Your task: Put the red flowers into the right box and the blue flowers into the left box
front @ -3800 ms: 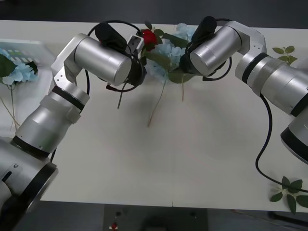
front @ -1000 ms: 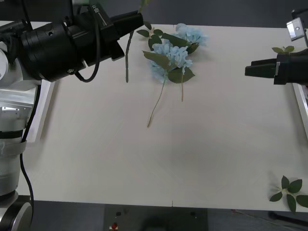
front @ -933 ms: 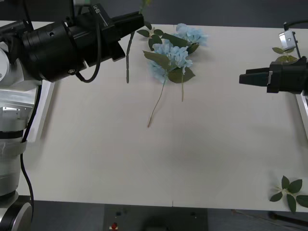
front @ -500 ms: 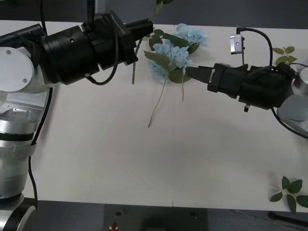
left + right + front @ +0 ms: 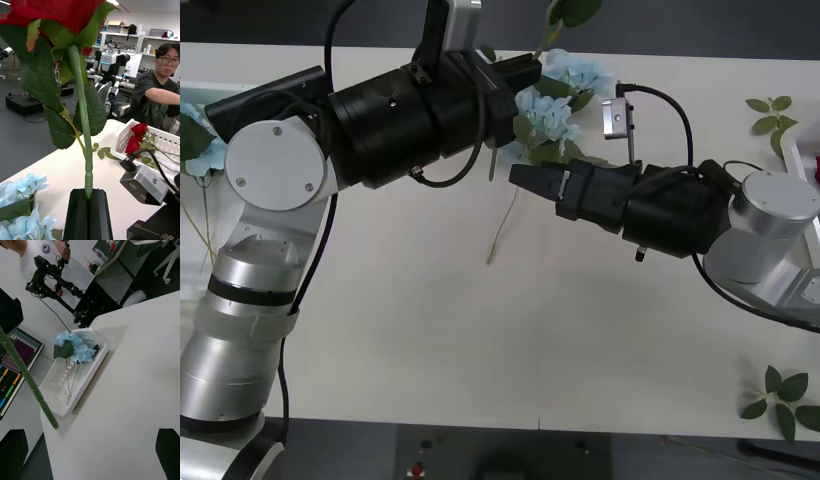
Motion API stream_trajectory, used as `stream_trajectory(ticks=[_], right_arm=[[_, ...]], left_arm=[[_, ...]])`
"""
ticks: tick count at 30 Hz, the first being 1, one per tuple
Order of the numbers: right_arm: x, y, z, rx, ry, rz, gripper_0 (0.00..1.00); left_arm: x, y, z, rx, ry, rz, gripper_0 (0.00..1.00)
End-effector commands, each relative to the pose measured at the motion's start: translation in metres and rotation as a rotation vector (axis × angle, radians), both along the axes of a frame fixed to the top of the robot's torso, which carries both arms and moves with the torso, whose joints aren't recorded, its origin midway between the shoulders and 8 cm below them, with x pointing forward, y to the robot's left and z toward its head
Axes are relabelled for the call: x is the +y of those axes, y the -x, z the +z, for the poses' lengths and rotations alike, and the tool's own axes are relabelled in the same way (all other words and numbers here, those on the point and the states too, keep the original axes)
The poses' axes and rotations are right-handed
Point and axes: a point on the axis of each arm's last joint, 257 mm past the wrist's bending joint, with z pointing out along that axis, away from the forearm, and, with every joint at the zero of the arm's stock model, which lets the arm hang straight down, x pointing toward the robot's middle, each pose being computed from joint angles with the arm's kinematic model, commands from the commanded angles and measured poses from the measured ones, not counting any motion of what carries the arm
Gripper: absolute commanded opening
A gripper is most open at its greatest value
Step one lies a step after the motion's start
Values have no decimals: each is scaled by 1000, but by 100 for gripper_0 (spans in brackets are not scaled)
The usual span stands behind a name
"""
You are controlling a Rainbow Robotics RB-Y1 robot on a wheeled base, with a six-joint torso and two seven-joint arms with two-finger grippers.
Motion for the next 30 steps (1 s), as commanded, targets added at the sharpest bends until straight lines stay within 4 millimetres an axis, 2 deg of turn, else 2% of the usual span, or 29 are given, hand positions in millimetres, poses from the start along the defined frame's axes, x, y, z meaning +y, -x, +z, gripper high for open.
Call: stream_trajectory(ticks=[1,8,20,21,23,24,30], right_arm=[[15,12,29,-47,-32,40,100],[30,15,39,-46,-77,46,100],[32,11,41,-47,-88,28,100],[32,11,42,-49,-88,27,97],[31,8,42,-49,-87,18,21],[32,8,45,-51,-89,17,0],[32,0,57,-58,-103,0,0]], left_arm=[[-16,9,16,-35,23,-8,0],[-22,11,16,-32,37,-7,0],[-23,11,16,-30,37,-9,0],[-23,11,16,-30,38,-10,0],[-23,11,16,-28,39,-10,1],[-23,11,16,-28,39,-10,0],[-22,11,17,-26,42,-10,0]])
